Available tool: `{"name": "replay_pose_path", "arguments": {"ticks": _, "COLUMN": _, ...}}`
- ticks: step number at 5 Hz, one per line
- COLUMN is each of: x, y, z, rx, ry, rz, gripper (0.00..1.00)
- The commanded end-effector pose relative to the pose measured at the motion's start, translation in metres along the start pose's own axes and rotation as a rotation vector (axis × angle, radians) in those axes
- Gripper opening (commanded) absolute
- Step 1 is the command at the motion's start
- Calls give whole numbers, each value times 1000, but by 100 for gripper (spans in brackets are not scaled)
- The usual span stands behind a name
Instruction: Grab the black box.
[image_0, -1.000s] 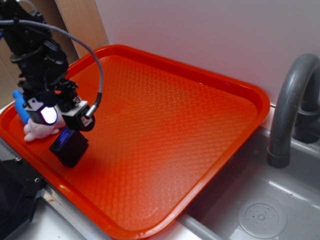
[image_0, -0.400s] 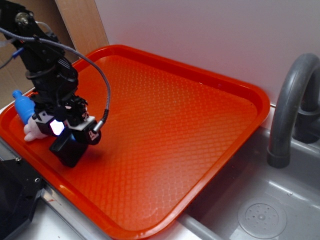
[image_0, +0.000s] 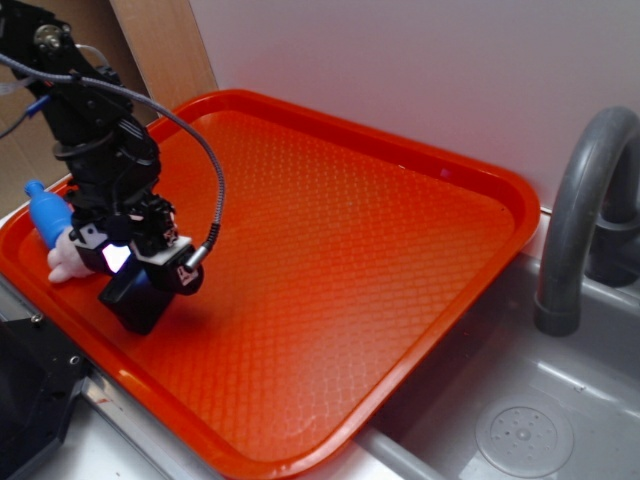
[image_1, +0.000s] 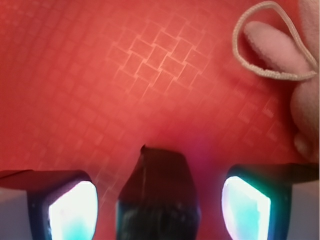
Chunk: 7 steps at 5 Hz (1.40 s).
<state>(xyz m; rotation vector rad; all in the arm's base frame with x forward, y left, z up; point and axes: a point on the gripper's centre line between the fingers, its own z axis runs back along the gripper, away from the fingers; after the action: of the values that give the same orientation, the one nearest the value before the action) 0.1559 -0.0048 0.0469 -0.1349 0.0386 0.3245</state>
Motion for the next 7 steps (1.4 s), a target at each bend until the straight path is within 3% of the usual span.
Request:
{"name": "replay_pose_path", "arguments": {"ticks": 1, "x": -5, "y": -8, "z": -7, "rx": 11, "ry": -12, "rz": -39, "gripper": 100}}
{"name": "replay_pose_path", "arguments": {"ticks": 3, "x": -18, "y": -12, "z": -21, "rx": 58, "ry": 15, "rz": -70, "gripper": 100}}
{"name": "replay_pose_path", "arguments": {"ticks": 4, "x": -24, "y": -10, "z": -16, "rx": 48, "ry": 16, "rz": -60, "gripper": 0}}
{"name": "replay_pose_path", "arguments": {"ticks": 5, "x": -16, "y": -10, "z": -10, "rx": 37, "ry": 0, "rz": -64, "gripper": 0}}
{"name": "replay_pose_path", "arguments": {"ticks": 7, "x": 10, "y": -13, "z": 53, "rx": 7, "ry": -83, "rz": -79, "gripper": 0}}
